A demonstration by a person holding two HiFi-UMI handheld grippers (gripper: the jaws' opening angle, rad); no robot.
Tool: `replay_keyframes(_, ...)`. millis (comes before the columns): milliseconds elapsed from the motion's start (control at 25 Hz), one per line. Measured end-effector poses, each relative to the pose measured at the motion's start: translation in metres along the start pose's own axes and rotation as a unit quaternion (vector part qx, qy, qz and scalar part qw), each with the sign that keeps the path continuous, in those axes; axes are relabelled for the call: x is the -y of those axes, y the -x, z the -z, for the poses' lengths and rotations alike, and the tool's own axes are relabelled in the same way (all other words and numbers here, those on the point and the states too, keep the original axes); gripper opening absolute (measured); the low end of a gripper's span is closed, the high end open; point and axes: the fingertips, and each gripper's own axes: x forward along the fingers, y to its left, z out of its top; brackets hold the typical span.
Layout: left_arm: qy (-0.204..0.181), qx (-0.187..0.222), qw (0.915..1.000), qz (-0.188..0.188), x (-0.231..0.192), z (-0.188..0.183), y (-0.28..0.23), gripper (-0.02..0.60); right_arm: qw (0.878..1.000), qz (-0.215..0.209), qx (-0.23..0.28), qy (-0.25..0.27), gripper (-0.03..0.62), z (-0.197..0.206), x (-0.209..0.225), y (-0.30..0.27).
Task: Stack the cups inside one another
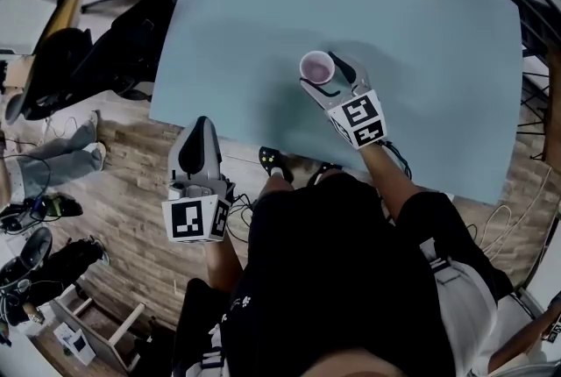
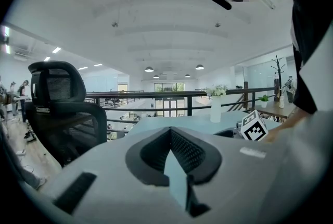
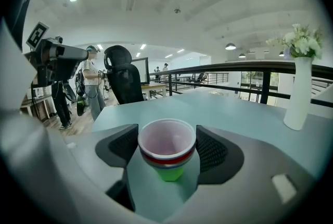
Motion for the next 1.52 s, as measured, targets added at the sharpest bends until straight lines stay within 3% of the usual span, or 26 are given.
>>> replay_keyframes(200,0.028,0.011,0.9995,0.003,-0.002,-0.001,-0.008,-0.014,1.0,0.003,-0.007,-0.003,0.348,0.007,0.007,-0.001)
replay_keyframes(480,0.023,0.009,0.9996,0.015,0.004,0.001,-0.012,-0.014,1.0,0.004,-0.006,-0.015,0.35,0.009,0.009,0.003)
replay_keyframes(800,0.019,0.011,0.9993,0.03,0.012,-0.001,-0.014,-0.015,0.998,0.002,0.049,-0.029,0.347,-0.02,0.003,0.022)
replay_keyframes(1080,0.016,0.013,0.9984,0.053,0.025,0.0,-0.018,-0.014,0.993,0.002,0.117,-0.037,0.211,-0.053,0.0,0.053)
replay_keyframes(1360,0.017,0.018,0.9973,0.07,0.035,-0.003,-0.018,-0.014,0.984,0.019,0.172,-0.044,0.024,-0.075,-0.004,0.084)
replay_keyframes(1520,0.006,0.019,0.9962,0.085,0.042,-0.004,-0.022,-0.014,0.985,0.033,0.168,-0.04,0.011,-0.075,-0.004,0.096)
